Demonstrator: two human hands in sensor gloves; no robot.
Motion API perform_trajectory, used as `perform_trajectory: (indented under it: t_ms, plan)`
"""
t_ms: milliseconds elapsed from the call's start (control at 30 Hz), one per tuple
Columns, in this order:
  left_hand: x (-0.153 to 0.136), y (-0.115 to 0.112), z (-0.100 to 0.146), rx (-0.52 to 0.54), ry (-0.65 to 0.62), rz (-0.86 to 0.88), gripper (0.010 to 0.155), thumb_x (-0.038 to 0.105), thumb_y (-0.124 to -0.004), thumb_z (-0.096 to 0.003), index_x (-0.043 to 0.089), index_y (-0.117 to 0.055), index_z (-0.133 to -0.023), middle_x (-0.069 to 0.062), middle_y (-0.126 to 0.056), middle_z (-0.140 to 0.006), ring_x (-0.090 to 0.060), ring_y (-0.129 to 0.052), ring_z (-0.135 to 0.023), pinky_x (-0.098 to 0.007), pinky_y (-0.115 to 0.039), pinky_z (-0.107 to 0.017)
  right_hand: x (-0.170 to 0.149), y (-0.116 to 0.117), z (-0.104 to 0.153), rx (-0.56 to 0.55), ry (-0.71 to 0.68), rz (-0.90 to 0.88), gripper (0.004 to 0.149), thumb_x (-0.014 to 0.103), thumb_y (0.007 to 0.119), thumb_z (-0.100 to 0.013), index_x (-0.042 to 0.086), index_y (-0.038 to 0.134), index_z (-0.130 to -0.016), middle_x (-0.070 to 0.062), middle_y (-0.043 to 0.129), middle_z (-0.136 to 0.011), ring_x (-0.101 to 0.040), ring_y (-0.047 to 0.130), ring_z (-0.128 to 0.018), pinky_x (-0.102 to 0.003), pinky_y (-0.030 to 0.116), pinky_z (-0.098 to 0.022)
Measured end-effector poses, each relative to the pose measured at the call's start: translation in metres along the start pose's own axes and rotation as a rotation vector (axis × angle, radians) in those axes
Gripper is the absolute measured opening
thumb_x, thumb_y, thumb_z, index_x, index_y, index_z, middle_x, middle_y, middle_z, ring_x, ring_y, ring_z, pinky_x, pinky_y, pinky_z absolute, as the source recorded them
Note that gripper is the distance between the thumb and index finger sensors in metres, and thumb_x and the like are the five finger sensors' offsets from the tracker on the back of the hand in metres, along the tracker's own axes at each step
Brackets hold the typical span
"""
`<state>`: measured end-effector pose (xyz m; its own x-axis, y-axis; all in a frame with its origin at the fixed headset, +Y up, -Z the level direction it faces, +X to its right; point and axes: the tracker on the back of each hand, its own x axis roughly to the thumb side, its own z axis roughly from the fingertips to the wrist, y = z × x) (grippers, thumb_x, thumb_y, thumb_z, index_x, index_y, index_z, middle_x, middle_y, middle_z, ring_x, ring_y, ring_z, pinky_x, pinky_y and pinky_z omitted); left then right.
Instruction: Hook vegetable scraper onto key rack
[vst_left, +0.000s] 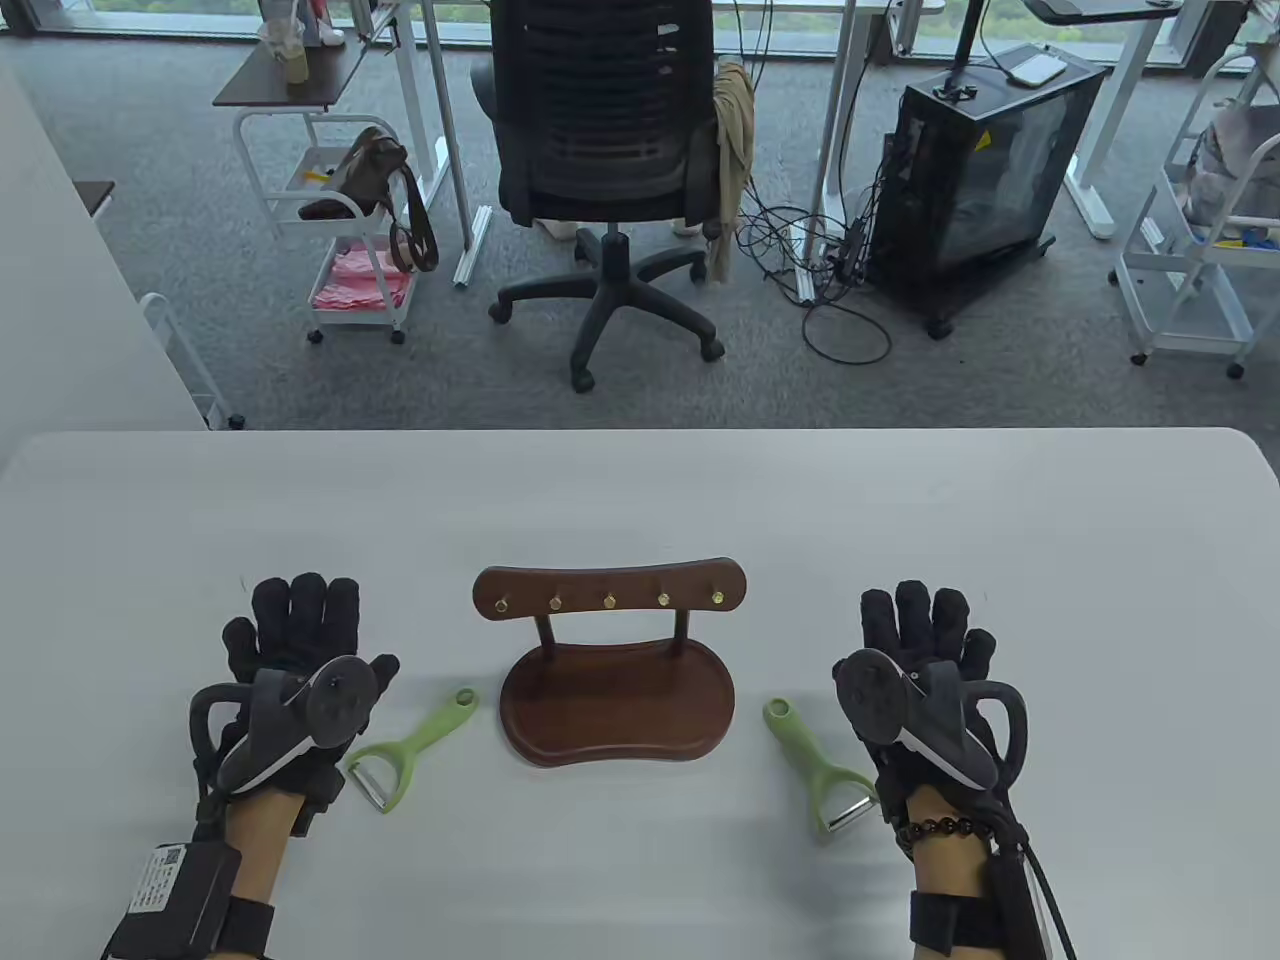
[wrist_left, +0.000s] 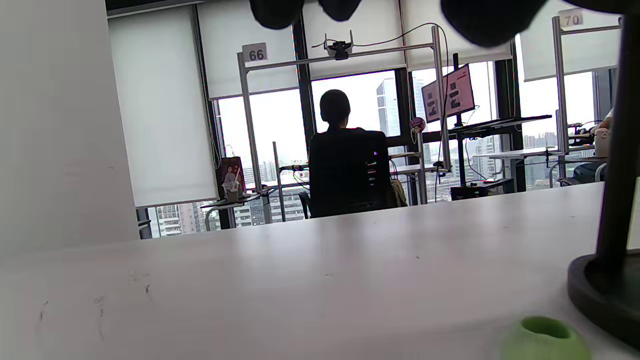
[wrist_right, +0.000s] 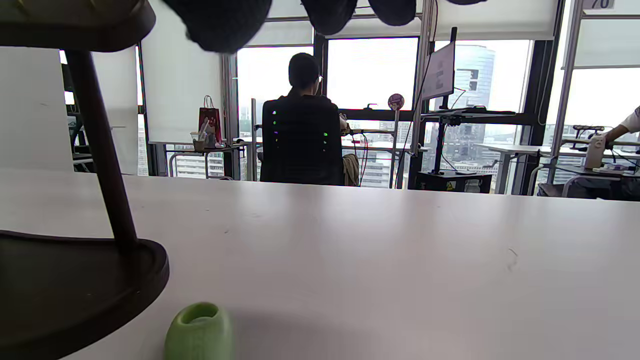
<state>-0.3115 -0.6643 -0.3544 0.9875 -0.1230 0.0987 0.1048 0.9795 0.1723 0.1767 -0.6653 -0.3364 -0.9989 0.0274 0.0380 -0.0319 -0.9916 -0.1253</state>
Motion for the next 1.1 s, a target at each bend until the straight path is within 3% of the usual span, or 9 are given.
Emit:
perform_trajectory:
  t_ms: [1100]
  plan:
    - [0.012,-0.004,0.002,-0.015,-0.03,-0.038,0.083,0.059,-0.059,-0.0562,0.011,-0.032,-0.118,-0.029,-0.033,-0.12,-0.063,-0.034,-0.108,-0.081,-0.036,-0.068,0.003,0.003,0.001,0.035,-0.006,-0.004,0.075,0.04,0.065,-0.058,-0.002,0.037,-0.113,-0.038,0.031,-0.114,-0.069,0.034,-0.1,-0.082,0.039,-0.065]
